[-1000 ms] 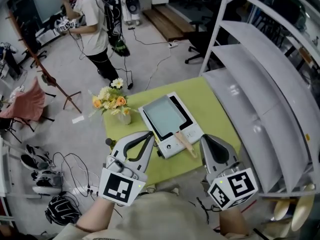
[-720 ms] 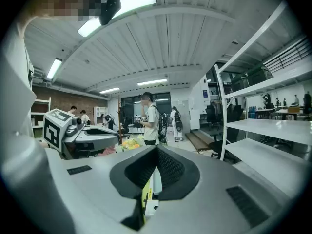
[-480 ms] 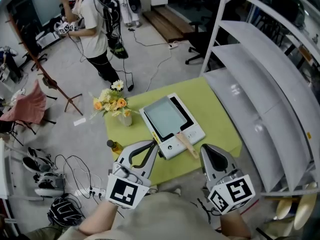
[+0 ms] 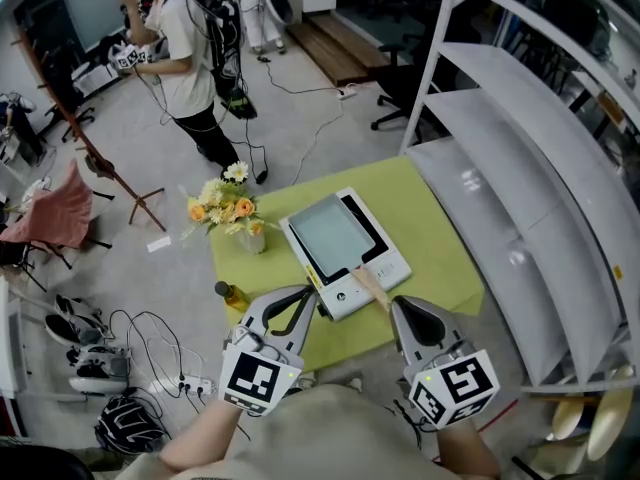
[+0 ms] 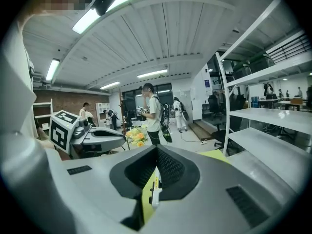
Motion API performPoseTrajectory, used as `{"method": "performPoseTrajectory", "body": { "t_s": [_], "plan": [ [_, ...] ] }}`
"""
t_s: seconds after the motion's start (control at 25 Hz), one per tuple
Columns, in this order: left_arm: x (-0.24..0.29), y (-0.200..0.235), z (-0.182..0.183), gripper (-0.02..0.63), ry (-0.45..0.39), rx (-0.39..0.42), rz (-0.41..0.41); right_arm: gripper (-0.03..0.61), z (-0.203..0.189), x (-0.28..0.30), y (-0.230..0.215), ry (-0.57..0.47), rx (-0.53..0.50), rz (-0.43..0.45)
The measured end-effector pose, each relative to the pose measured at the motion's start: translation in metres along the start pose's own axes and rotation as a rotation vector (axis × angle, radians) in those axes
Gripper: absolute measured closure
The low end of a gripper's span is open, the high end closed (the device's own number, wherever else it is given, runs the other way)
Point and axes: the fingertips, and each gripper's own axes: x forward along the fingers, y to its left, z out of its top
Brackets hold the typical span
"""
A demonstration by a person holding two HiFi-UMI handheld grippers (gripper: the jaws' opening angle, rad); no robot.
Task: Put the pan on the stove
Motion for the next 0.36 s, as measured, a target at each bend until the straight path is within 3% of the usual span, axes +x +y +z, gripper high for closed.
{"method": "performPoseTrajectory", "body": {
  "t_s": [0.36],
  "plan": [
    [0.0004, 0.0049, 0.0011, 0.607, -0.004, 0.001, 0.000, 0.572, 0.0015, 0.0060, 0.0016, -0.007, 0.006, 0.008]
  ]
}}
